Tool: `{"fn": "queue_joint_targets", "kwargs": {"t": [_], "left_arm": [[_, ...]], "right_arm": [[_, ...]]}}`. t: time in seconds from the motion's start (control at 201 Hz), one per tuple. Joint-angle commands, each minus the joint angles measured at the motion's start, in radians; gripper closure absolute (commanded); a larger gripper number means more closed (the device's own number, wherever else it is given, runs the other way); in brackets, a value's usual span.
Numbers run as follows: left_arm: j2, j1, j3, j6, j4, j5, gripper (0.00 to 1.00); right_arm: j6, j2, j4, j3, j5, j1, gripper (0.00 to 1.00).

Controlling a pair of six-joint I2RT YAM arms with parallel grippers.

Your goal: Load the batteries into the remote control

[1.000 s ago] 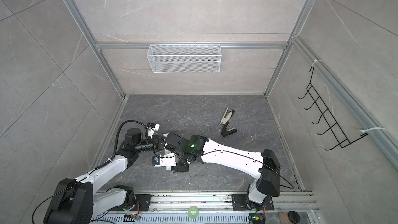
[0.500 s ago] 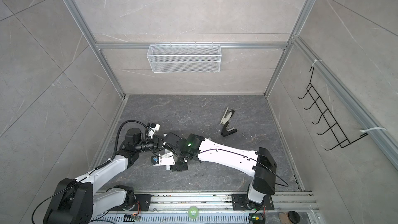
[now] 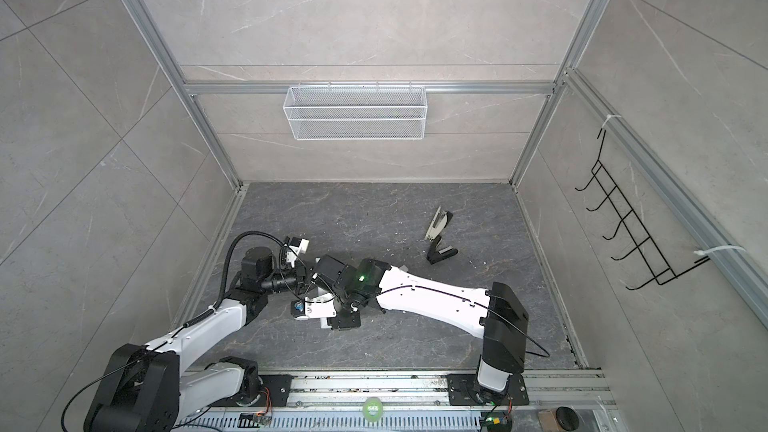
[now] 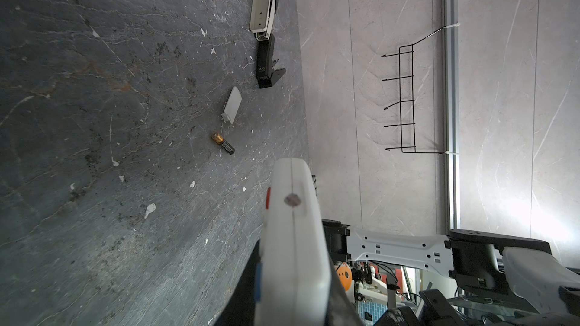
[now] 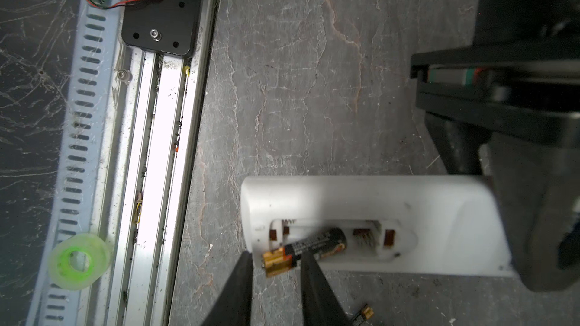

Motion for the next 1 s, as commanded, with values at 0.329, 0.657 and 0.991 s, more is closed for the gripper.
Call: {"fn": "queue_joint_targets", "kwargs": {"t": [0.329, 0.657, 0.991], "left_arm": [[-0.014, -0.006, 0.028, -0.009, 0.053, 0.04, 1.0], [-0.014, -0.006, 0.027, -0.018, 0.063, 0.044, 1.0], [-0.01, -0.005, 0.026, -0.024, 0.075, 0.047, 1.0]], "right_arm": [[-0.006, 0.03, 0.026, 0.023, 0.031, -0.011, 0.76], [0.008, 0.049, 0.039, 0.031, 0.048, -0.019, 0.79], [0.014, 0.076, 0.059, 0.033, 0.083, -0.034, 0.82]]}}
